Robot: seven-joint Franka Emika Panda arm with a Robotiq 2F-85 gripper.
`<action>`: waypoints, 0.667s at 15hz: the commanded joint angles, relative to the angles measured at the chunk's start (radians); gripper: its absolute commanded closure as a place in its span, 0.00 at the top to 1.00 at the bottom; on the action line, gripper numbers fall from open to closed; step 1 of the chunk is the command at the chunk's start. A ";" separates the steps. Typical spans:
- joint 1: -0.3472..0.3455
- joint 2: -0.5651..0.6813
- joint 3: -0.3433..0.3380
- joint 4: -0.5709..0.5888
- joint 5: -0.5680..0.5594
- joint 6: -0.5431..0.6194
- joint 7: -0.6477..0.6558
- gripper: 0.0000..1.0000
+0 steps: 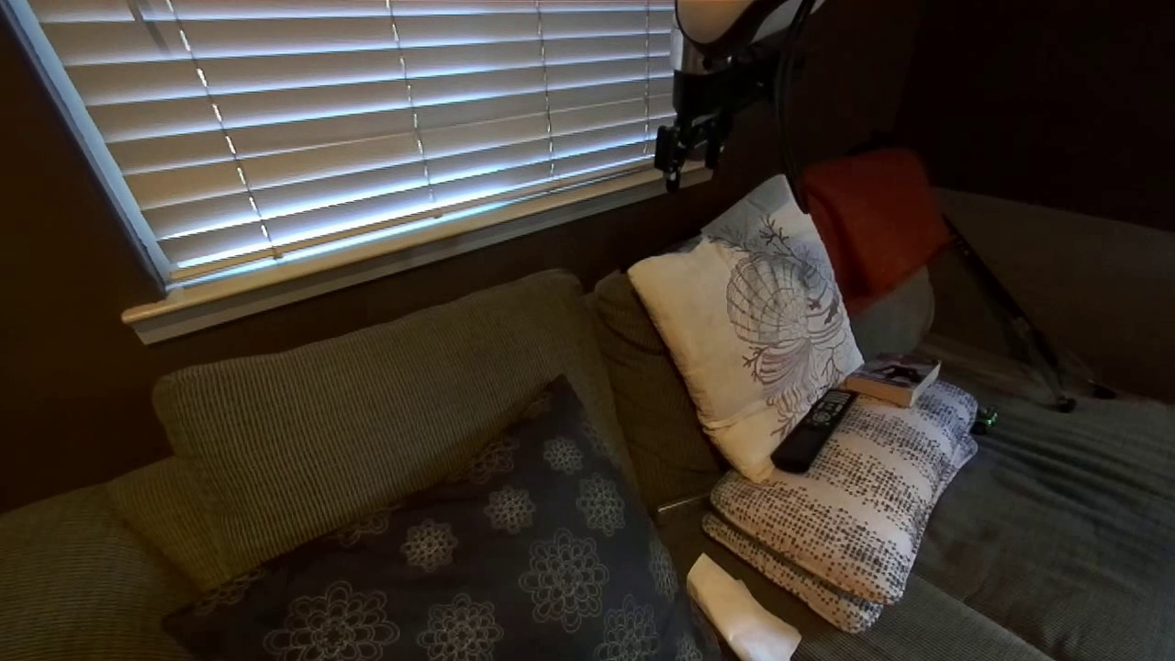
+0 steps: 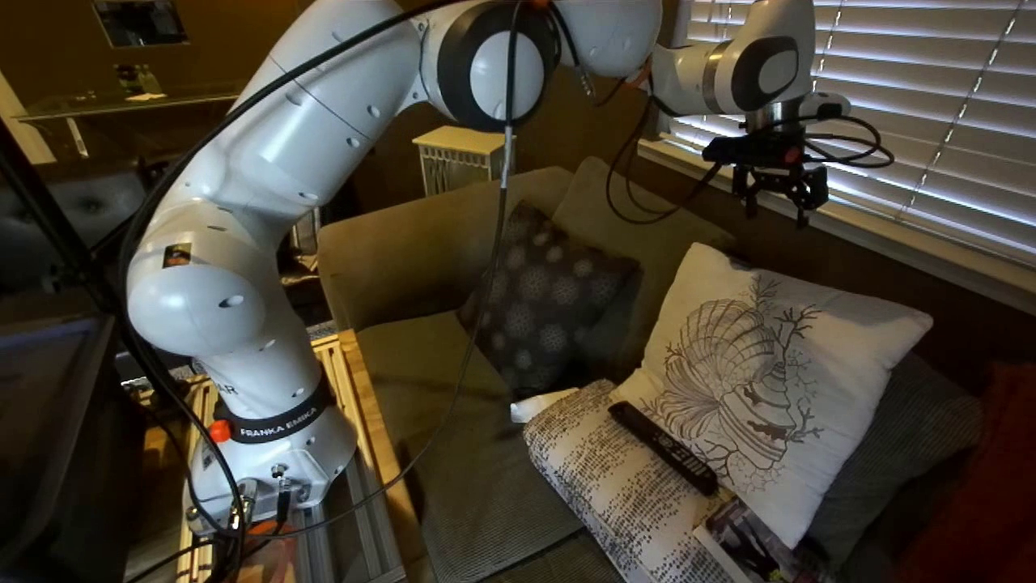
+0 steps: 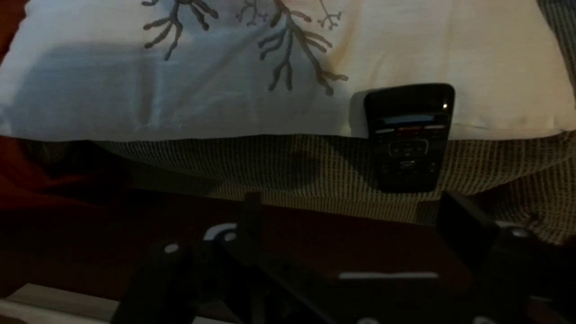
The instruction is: Put one remote on top of the white pillow
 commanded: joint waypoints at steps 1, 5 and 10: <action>-0.001 -0.149 -0.022 -0.234 0.026 0.092 0.028 1.00; -0.004 -0.248 -0.033 -0.399 0.025 0.180 0.035 1.00; -0.007 -0.376 -0.039 -0.618 0.023 0.304 0.039 1.00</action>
